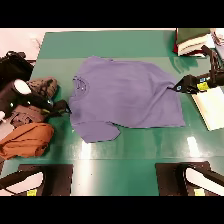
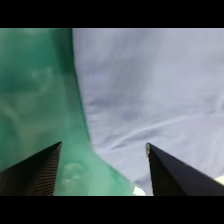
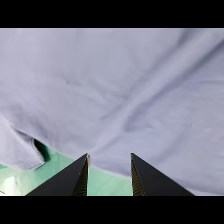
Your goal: Fold the shirts.
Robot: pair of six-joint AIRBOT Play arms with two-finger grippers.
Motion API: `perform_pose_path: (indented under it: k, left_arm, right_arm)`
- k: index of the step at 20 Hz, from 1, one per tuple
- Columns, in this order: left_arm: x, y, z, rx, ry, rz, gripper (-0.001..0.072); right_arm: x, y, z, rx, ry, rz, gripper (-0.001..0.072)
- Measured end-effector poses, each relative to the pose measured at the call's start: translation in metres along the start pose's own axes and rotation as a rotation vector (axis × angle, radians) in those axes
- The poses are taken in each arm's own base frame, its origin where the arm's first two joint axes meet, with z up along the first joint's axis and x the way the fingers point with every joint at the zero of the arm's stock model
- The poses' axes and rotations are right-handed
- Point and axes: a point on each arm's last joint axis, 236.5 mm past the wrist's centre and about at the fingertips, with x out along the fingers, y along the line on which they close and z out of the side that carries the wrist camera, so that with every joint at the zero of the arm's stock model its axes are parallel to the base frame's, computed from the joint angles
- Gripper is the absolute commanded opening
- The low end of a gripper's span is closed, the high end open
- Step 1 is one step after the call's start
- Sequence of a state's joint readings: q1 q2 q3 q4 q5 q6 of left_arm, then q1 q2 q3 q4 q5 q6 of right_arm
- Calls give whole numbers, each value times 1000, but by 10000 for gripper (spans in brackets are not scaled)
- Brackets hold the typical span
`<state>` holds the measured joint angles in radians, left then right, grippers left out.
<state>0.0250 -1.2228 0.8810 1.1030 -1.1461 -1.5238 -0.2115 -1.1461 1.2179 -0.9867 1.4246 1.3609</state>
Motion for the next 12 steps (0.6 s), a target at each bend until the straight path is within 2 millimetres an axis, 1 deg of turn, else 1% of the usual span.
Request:
perform_pose_path:
  k: [3,4,6,7,8,9,10,12]
  left_arm:
    - [22,1,-14,-60,-6,-41,622]
    - [27,-1,-16,-65,-8,-50,621]
    - [35,-11,-22,-60,-7,-69,620]
    - [38,-16,-24,-50,-4,-75,536]
    - [42,-20,-27,-36,-2,-76,342]
    - [45,-21,-31,-24,7,-72,167]
    - [46,-22,-34,-12,17,-68,29]
    - [45,-28,-37,5,28,-72,26]
  right_arm:
    - [2,2,-4,-5,-5,0,310]
    - [3,3,-6,-7,-4,1,310]
    - [3,4,-6,-8,-4,1,310]
    - [3,4,-7,-8,-4,1,310]
    - [3,3,-7,-6,-3,0,310]
    - [2,-1,-8,2,-2,-5,310]
    - [0,-7,-10,16,1,-11,310]
    - [0,-25,-20,70,23,-19,310]
